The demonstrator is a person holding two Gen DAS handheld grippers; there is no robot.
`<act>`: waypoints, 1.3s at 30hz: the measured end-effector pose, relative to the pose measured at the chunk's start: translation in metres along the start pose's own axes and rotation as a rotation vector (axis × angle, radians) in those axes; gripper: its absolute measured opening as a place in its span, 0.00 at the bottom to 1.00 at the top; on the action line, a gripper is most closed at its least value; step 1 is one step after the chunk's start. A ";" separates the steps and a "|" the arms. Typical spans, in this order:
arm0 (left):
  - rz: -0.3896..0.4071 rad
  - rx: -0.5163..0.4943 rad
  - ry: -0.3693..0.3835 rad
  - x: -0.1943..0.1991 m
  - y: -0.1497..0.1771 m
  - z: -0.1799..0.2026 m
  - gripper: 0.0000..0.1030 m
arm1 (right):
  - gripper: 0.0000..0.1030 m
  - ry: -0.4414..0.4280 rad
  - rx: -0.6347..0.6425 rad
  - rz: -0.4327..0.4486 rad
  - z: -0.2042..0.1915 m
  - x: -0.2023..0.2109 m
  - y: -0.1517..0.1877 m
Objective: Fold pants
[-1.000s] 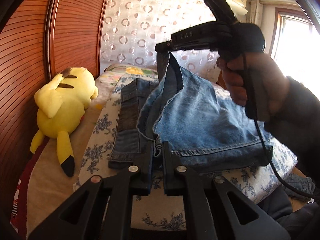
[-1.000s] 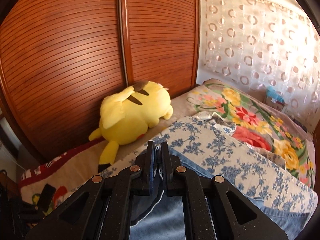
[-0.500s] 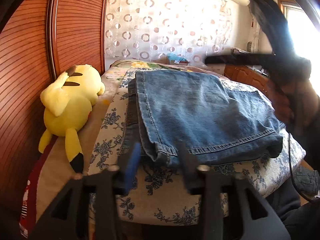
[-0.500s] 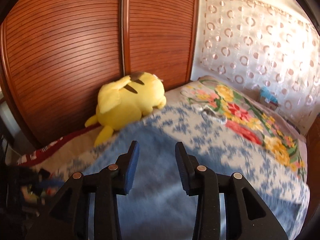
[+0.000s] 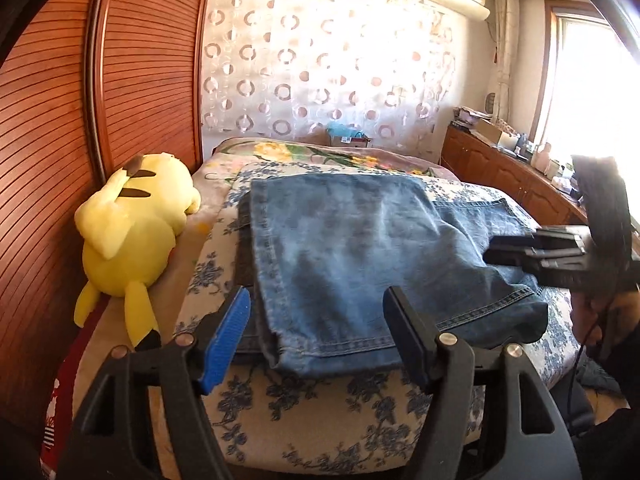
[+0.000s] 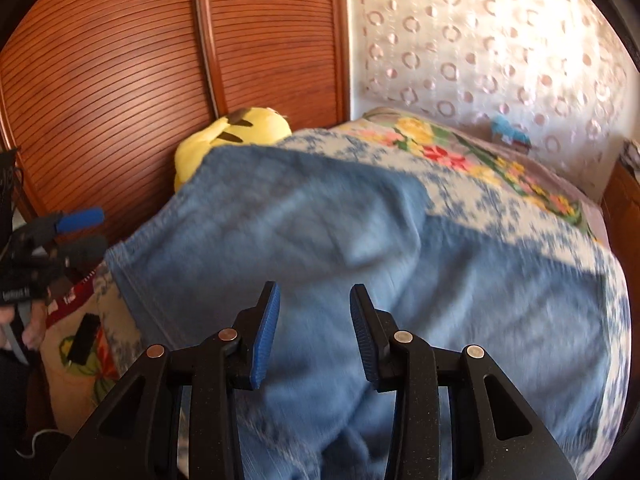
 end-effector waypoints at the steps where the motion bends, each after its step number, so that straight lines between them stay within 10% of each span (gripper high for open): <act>1: 0.001 -0.008 0.000 -0.003 -0.001 0.005 0.67 | 0.36 0.000 -0.004 -0.001 0.001 0.002 0.004; 16: -0.126 -0.028 0.009 -0.050 0.034 0.029 0.67 | 0.33 0.031 -0.083 -0.068 0.004 0.003 0.068; 39: -0.093 -0.073 0.013 -0.042 0.025 0.047 0.67 | 0.31 0.088 -0.194 0.019 0.055 0.045 0.074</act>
Point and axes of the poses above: each gripper's, at about its wrist camera, not at the fingertips, and x roughly against the way its jaws point, z to its right, y to its underside, the point moved 10 cm from there along -x, roughly the way its jaws point, and after that the axes turned 5 degrees about y, right-handed, at the moved point
